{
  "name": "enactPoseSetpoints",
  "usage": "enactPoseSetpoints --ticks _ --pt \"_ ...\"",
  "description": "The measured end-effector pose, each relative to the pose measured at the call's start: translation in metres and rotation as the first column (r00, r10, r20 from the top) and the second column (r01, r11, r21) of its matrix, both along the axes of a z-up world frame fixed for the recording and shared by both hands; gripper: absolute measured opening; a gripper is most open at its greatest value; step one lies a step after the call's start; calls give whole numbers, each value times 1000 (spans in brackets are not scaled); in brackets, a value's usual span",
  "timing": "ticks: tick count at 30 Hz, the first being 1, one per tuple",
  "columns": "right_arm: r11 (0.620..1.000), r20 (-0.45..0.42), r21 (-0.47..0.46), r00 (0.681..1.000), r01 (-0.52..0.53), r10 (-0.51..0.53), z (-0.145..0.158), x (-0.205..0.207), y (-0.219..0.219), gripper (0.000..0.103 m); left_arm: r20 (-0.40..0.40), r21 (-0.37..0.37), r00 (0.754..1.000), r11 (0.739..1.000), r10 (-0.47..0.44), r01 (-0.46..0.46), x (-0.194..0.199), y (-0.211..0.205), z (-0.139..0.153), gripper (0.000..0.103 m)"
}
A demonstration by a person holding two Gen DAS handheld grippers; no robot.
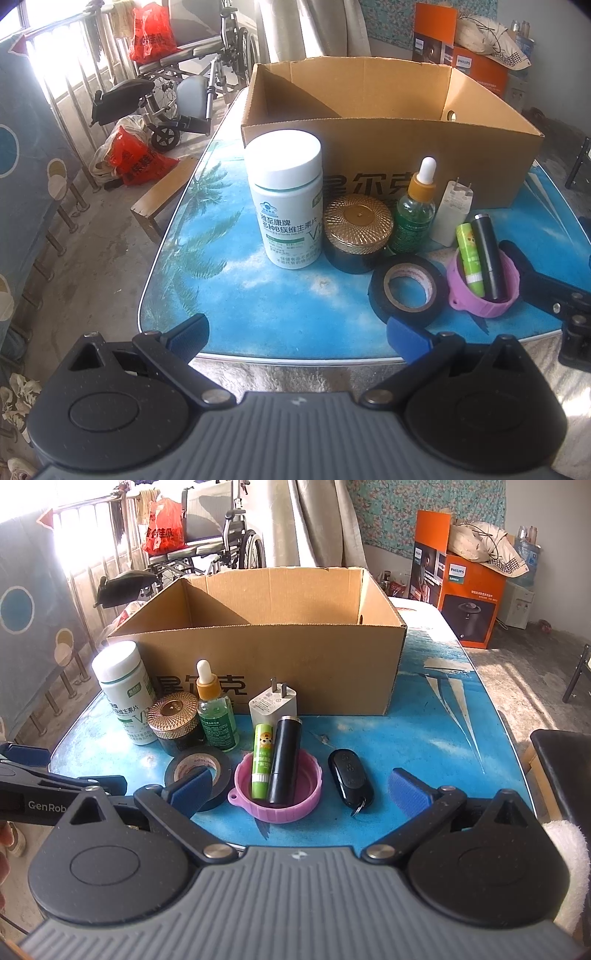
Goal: Organize rigid objects
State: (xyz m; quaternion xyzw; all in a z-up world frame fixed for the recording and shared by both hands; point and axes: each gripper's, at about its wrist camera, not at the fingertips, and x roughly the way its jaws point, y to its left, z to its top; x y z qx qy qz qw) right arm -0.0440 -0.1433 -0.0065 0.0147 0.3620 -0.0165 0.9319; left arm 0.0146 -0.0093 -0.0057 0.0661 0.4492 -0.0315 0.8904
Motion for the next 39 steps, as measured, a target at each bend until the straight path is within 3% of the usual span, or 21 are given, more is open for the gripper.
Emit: enactPoseSetpoints --ticks 6,12,16,21,28,31,33,39 --pt "999 4 32 1000 18 -18 -1 8 -16 102 3 -12 999 999 -39 39 9 -7 -1 103" --pt "988 38 133 996 75 -81 -3 10 -49 102 63 -71 986 985 -152 157 11 -22 5 103" --pt "976 50 188 992 106 -117 -5 8 -67 101 106 -139 964 956 -245 258 13 -33 8 103" --pt "965 70 242 990 101 -121 -9 7 -79 96 168 -206 921 901 -352 382 15 -50 7 102" --pt "926 67 377 997 2 -30 -20 27 -87 82 186 -195 865 845 -466 497 14 -86 0 83" --pt "916 48 399 998 -48 32 -25 49 -87 69 176 -174 852 836 -493 520 13 -100 -3 68" --pt "912 30 401 996 -84 79 -29 65 -84 52 165 -165 844 830 -510 533 14 -109 -6 60" --pt "871 -23 465 982 -156 188 -45 98 -79 43 126 -147 836 824 -533 548 19 -124 -16 41"
